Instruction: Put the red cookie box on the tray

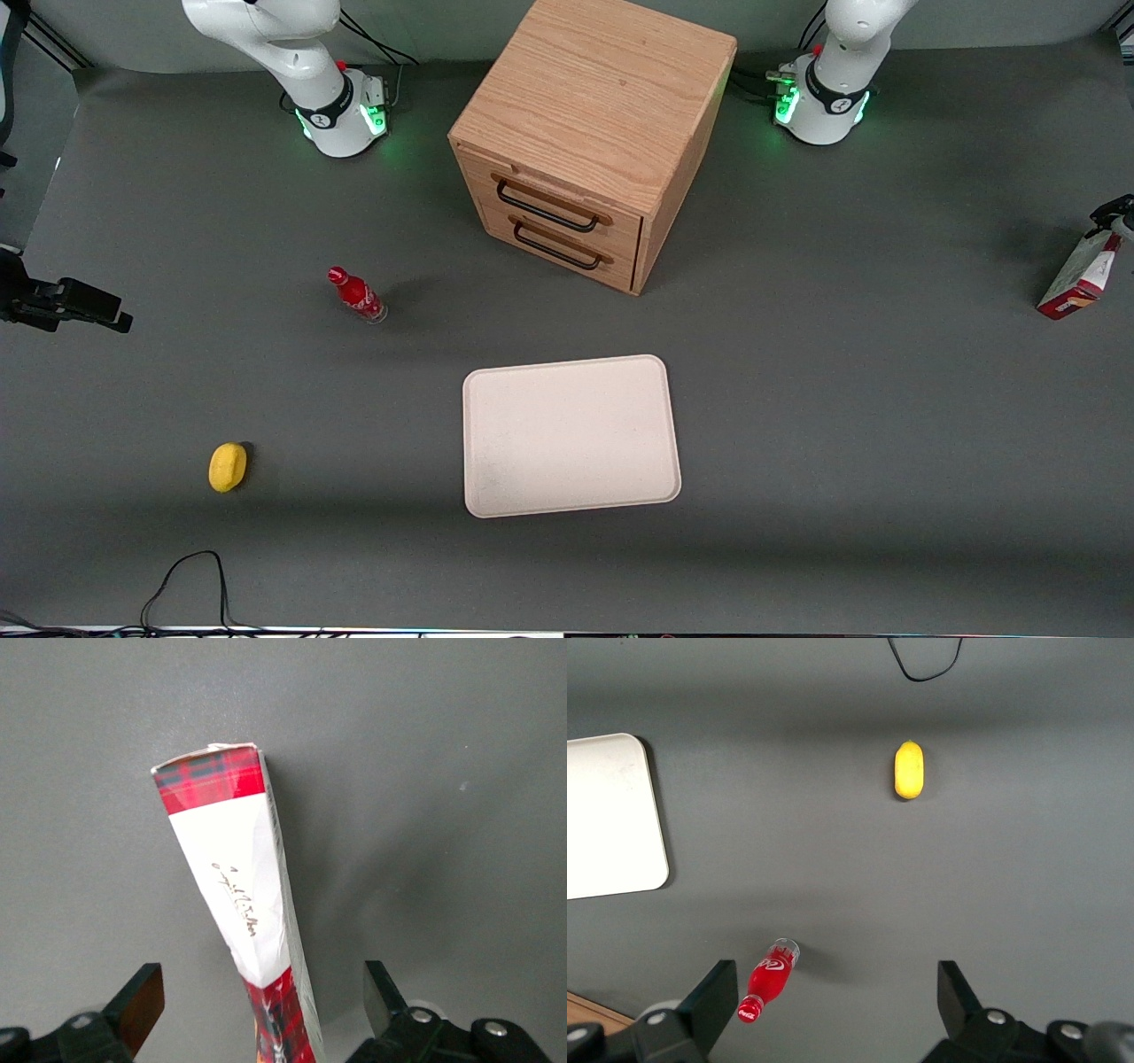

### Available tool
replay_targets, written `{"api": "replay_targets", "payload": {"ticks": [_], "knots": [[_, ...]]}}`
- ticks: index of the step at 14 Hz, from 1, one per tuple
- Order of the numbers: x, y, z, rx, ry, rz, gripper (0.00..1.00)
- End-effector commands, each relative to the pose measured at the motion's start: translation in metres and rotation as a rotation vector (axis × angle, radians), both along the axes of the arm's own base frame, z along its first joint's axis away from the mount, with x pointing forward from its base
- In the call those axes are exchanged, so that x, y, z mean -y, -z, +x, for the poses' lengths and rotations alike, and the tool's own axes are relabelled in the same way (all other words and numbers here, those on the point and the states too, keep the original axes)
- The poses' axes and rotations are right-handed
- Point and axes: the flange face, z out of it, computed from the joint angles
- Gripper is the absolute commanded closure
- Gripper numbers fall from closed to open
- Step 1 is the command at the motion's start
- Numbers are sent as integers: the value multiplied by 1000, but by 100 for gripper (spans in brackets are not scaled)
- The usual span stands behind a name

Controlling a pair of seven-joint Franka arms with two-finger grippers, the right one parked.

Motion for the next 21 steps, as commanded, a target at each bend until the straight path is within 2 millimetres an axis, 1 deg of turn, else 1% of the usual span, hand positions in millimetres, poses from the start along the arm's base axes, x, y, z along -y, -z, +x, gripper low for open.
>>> {"api": "replay_targets", "payload": {"ticks": [1, 2, 3, 4, 6, 7, 8, 10, 11, 12, 13, 14, 16, 18, 19, 21], "knots": [[3, 6, -8, 7, 11, 3, 0], [2, 8, -8, 2, 7, 0, 8], [2, 8, -8, -1, 10, -2, 29], [1, 9, -8, -3, 8, -2, 46], [-1, 10, -9, -2, 6, -1, 72], [-1, 10, -9, -2, 6, -1, 89], [-1, 10, -9, -2, 5, -1, 99], [-1, 9, -9, -3, 5, -2, 100], [-2, 5, -6, 0, 8, 2, 100], [-3, -3, -3, 5, 7, 7, 100], [-6, -14, 1, 4, 6, 9, 100], [-8, -31, 6, -7, 2, 4, 100], [-17, -76, 17, -30, -11, -6, 100], [-20, -127, 28, -50, -15, -6, 100], [-21, -153, 29, -53, -27, -3, 100], [-12, -212, 33, -50, -70, 11, 100]]}}
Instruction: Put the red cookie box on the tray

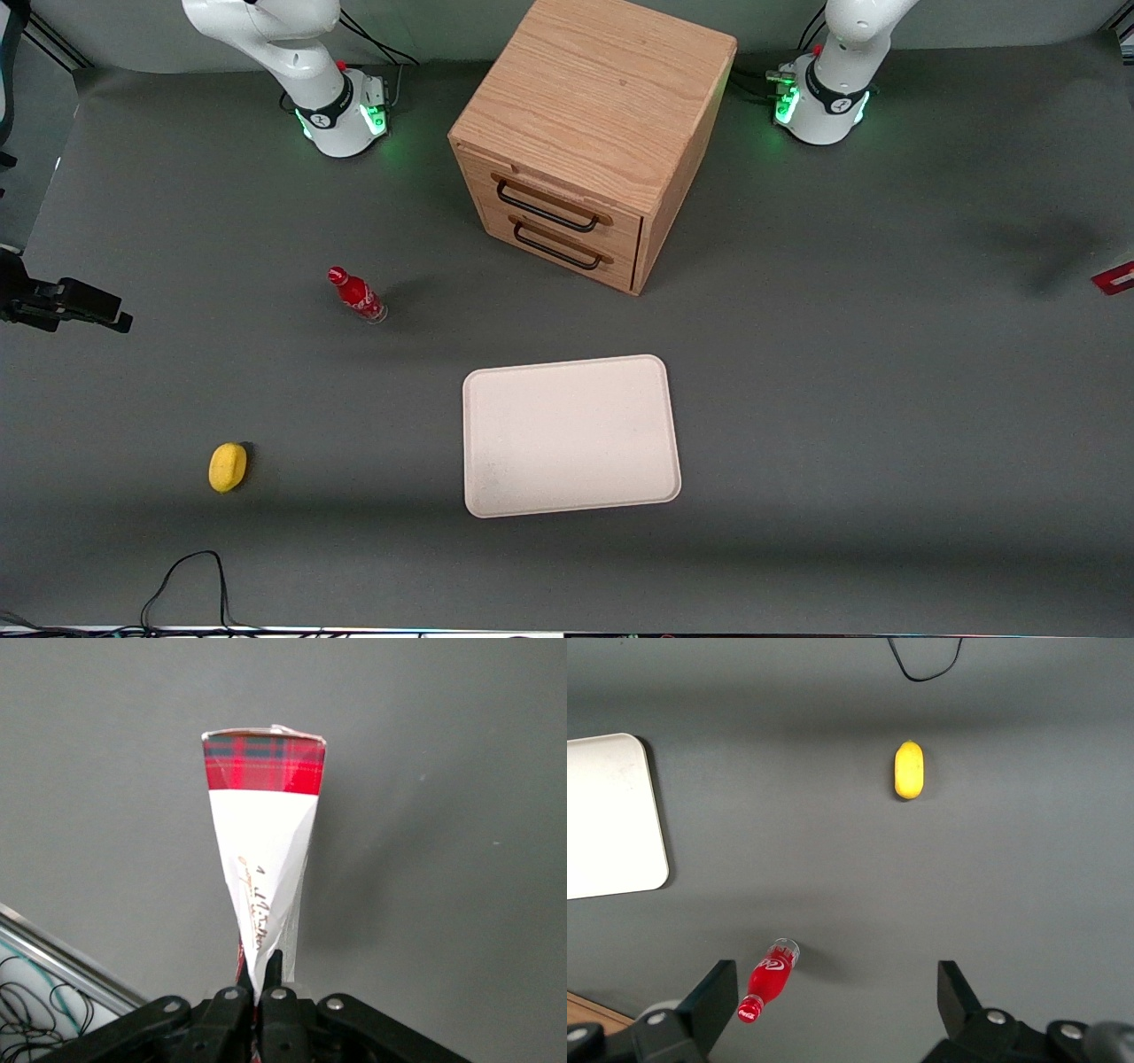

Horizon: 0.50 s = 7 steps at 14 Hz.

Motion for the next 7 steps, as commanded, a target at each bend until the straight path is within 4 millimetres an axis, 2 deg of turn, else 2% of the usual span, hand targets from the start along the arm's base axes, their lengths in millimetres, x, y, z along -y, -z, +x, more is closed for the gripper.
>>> {"api": "replay_targets", "payload": {"ticks": [1, 3, 4, 5, 6, 7], "knots": [[15, -87, 3, -12, -64, 41, 100], [31, -144, 10, -46, -81, 98, 100], [37, -166, 13, -49, -78, 107, 100], [40, -181, 16, -40, -78, 115, 100], [42, -187, 19, -27, -100, 125, 100], [55, -188, 29, -16, -133, 131, 100]]}}
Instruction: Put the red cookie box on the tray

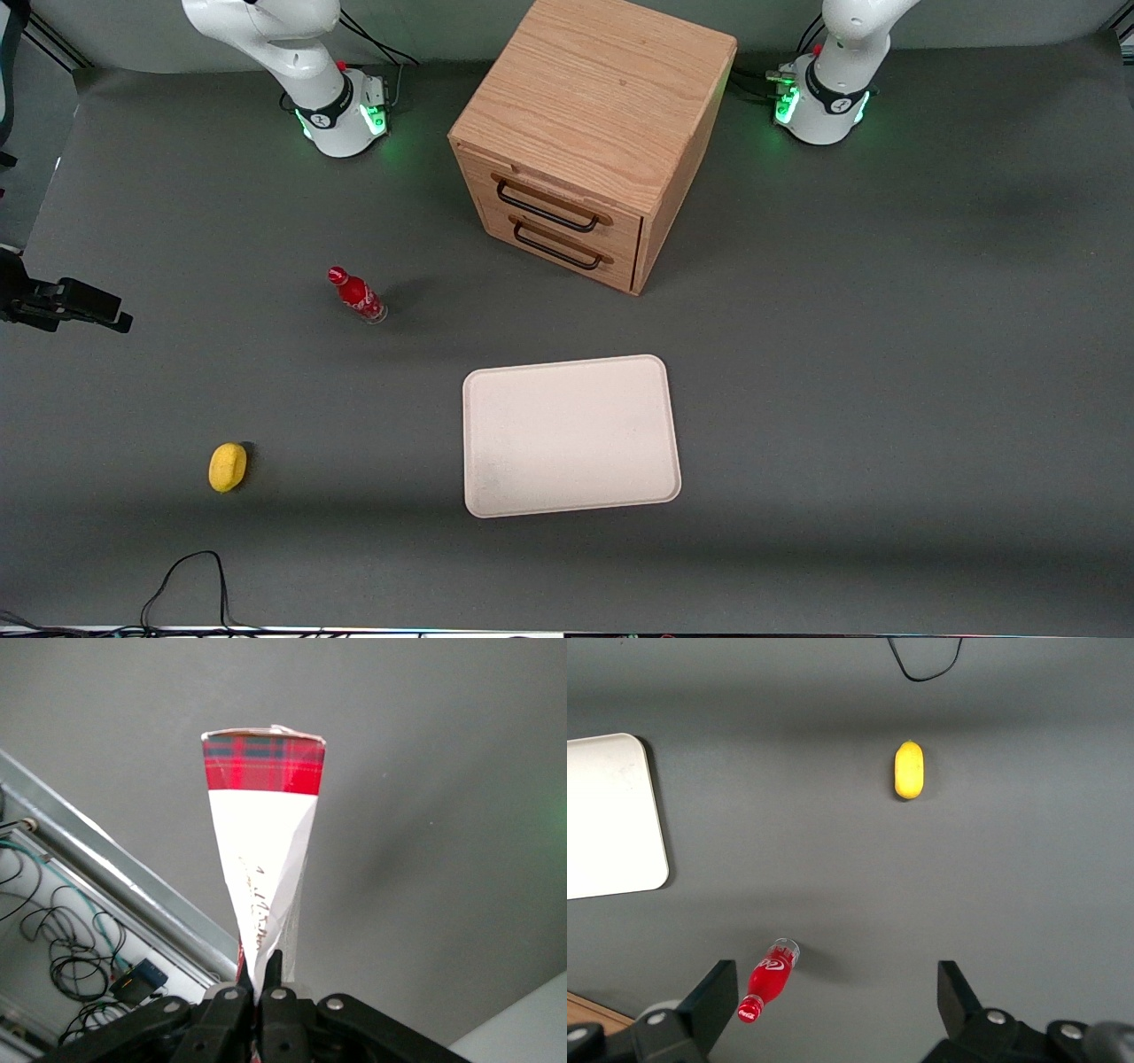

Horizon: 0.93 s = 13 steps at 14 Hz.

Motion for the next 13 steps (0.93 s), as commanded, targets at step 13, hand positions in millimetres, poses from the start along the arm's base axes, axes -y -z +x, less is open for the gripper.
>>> {"api": "replay_targets", "payload": {"ticks": [13], "knots": [[423, -11, 185, 47, -738, -19, 100]]}}
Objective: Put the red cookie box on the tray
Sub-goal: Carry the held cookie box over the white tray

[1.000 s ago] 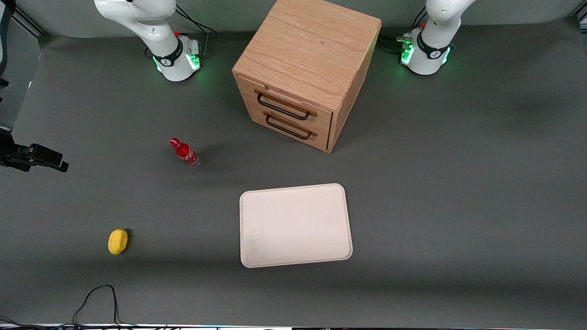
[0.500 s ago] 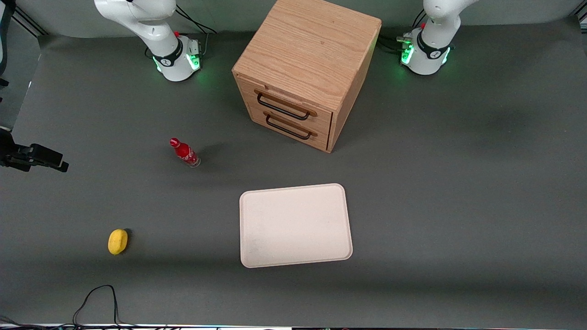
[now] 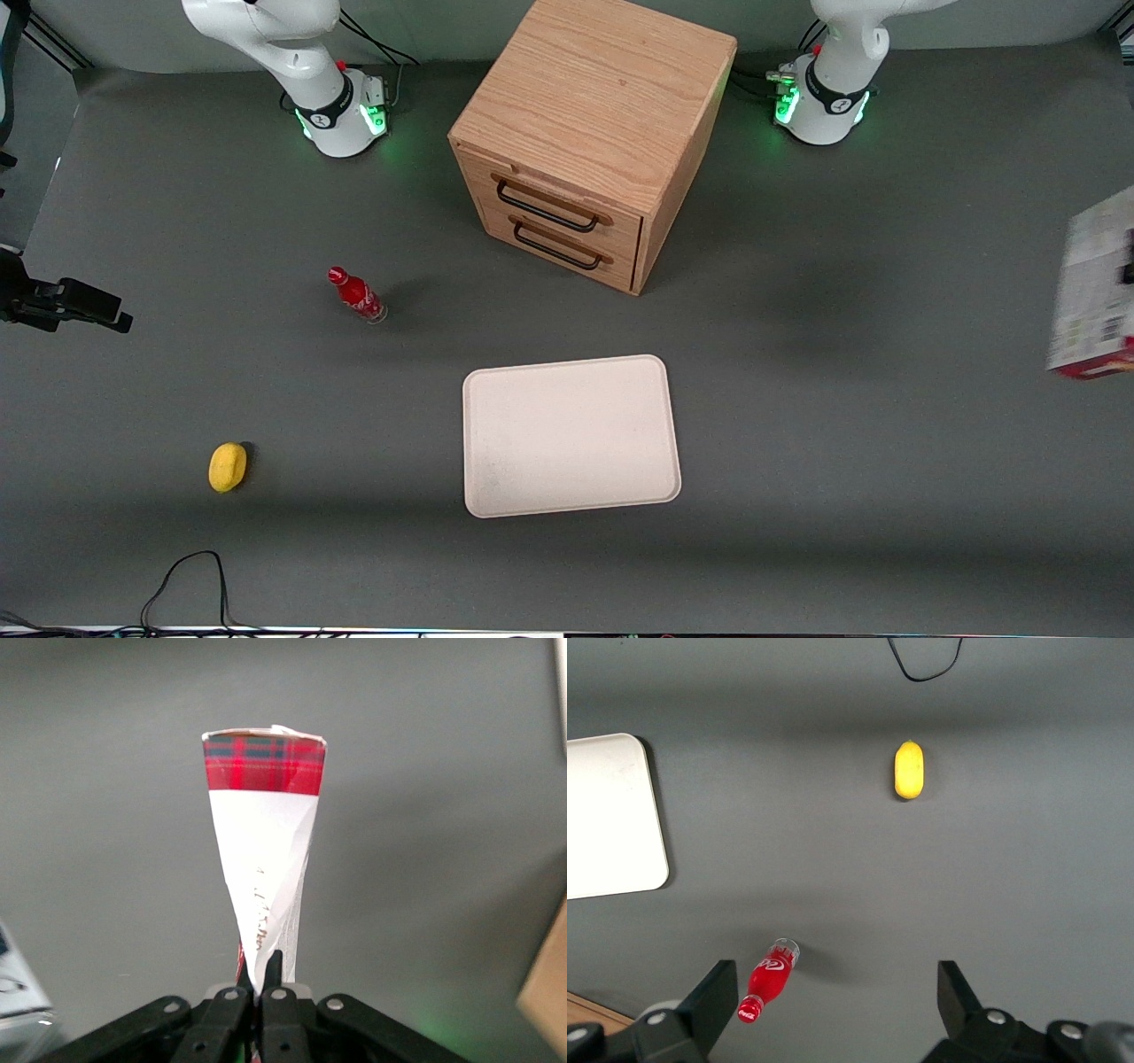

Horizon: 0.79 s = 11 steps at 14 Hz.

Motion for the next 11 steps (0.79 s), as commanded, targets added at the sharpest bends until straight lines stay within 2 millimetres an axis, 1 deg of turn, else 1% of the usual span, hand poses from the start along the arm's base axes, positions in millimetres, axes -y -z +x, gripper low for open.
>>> {"api": "replay_targets", "payload": {"ticks": [1, 3, 4, 6, 8, 10, 11], "knots": [[115, 2, 12, 24, -184, 19, 100], [196, 9, 13, 48, -252, 20, 100], [232, 13, 12, 52, -268, 12, 100], [297, 23, 3, 77, -301, -16, 100], [345, 31, -6, 94, -345, -44, 100], [380, 33, -17, 94, -337, -51, 100], [392, 39, -21, 92, -335, -49, 100]]}}
